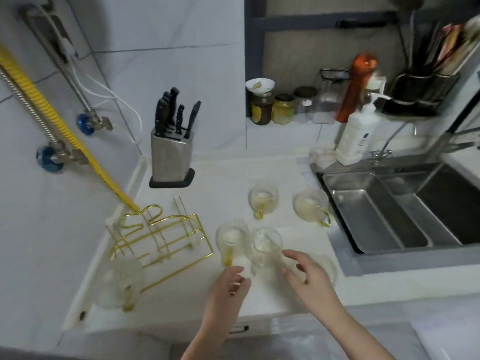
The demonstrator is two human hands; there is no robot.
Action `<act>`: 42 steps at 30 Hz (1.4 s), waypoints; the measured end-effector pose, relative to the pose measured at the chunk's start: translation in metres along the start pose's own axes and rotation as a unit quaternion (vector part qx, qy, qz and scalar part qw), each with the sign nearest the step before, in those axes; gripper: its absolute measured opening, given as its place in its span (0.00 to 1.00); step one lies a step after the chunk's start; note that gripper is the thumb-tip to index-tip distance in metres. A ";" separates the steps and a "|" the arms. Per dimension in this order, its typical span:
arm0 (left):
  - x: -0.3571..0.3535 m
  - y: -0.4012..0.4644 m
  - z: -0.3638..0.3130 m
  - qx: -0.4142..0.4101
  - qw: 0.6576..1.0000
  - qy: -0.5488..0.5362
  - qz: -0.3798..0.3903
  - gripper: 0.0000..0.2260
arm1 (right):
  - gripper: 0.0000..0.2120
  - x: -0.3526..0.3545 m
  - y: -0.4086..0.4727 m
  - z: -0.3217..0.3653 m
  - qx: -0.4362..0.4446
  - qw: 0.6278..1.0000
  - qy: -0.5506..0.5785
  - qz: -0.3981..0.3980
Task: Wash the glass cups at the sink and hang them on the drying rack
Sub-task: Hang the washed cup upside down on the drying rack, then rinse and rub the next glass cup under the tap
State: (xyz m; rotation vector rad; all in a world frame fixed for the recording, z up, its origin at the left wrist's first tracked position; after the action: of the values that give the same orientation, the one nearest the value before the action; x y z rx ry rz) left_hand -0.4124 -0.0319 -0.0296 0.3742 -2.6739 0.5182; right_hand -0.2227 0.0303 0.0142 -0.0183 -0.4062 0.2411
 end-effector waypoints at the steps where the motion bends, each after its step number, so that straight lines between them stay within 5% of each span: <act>1: -0.013 0.000 -0.006 -0.004 1.000 0.007 0.009 0.09 | 0.15 0.015 -0.001 -0.008 -0.002 1.000 -0.003 -0.006; 9: -0.120 0.001 -0.023 0.010 0.997 0.044 0.068 0.14 | 0.19 0.097 0.001 -0.091 -0.066 0.998 0.009 0.013; 11: -0.144 0.000 -0.027 0.013 0.995 0.049 0.082 0.23 | 0.24 0.102 0.005 -0.110 -0.087 0.994 0.034 0.051; 14: -0.169 0.004 -0.024 0.028 0.995 0.054 0.080 0.50 | 0.32 0.097 0.012 -0.132 -0.119 0.983 0.048 0.134; 18: -0.182 0.011 -0.007 0.028 0.997 0.064 0.015 0.58 | 0.42 0.079 0.029 -0.148 -0.117 0.965 0.049 0.229; 23: -0.183 0.009 -0.012 0.058 0.998 0.003 0.003 0.35 | 0.44 0.073 0.039 -0.149 -0.103 0.960 0.053 0.254; 31: -0.195 0.022 -0.039 0.007 0.997 -0.064 0.042 0.36 | 0.36 0.110 0.035 -0.132 -0.091 0.975 0.122 0.162; 42: -0.230 0.019 -0.142 -0.135 0.984 -0.055 0.100 0.20 | 0.31 0.212 0.008 -0.094 -0.065 0.978 0.197 0.015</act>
State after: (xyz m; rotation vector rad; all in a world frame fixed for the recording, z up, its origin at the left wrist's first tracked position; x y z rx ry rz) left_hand -0.1685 0.0844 -0.0103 0.0584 -2.8560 0.1878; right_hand 0.0016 0.0916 0.0099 -0.1983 -0.0254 0.2332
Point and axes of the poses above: each hand's wrist, its own y-axis towards the middle knuckle, its own x-axis out of the back of the hand, z = x × y, the point moved 8 cm from there along y, towards the middle knuckle, and after that the axes turned 7 degrees about y, right-handed, at the moved point
